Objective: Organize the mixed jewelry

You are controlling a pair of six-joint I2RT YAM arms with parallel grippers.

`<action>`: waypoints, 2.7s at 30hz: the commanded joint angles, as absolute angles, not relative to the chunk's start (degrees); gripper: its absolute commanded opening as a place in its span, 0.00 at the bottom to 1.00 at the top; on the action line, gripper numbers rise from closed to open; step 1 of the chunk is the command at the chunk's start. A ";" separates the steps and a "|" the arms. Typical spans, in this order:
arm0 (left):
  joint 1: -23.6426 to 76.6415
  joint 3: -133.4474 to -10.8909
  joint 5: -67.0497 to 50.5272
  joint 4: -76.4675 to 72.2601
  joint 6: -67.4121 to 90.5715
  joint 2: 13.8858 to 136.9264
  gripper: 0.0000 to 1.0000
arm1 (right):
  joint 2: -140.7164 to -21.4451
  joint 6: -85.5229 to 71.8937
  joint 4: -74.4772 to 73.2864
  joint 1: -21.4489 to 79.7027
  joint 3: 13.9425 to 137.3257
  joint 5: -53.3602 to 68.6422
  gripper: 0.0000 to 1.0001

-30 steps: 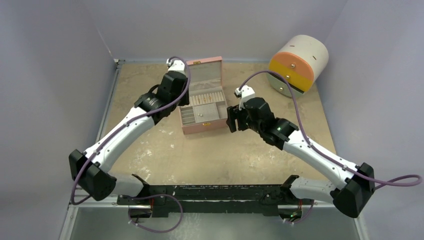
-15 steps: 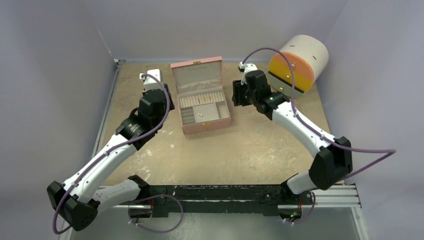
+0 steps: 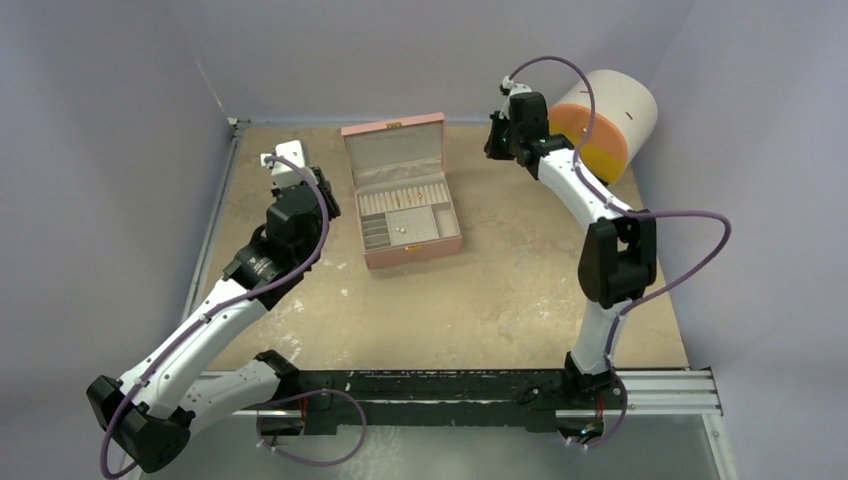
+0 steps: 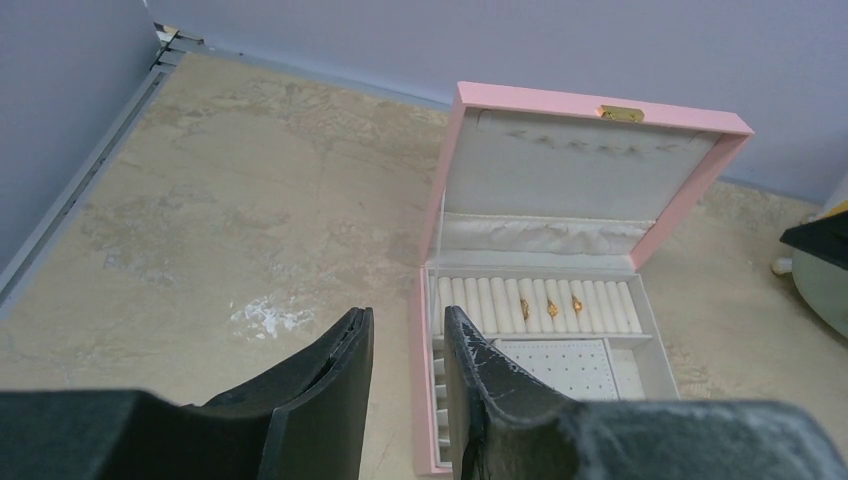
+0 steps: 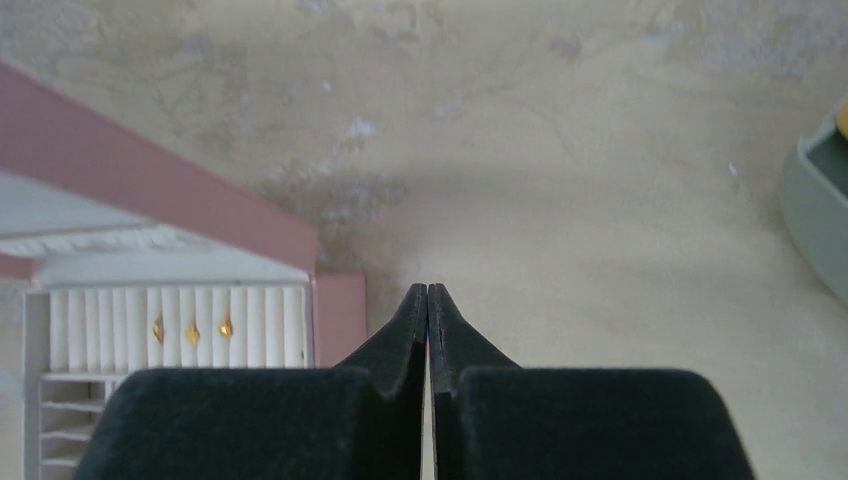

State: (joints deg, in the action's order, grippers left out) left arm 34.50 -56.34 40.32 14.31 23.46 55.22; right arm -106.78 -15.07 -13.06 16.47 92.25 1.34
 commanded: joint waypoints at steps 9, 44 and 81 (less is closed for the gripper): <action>34.19 -55.40 45.86 10.24 20.36 51.98 0.28 | -124.57 -20.68 -7.87 15.27 119.06 11.63 0.00; 34.10 -55.53 45.66 10.46 20.48 52.29 0.27 | -120.94 -31.30 23.28 15.44 100.25 58.64 0.00; 34.10 -56.64 40.38 11.82 22.10 57.35 0.27 | -97.09 -6.93 -23.69 37.53 96.31 7.87 0.00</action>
State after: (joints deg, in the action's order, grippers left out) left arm 34.50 -55.40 40.82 12.97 21.56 57.60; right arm -99.96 -8.45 -20.95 34.74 92.55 15.35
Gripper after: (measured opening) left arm 0.274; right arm 0.004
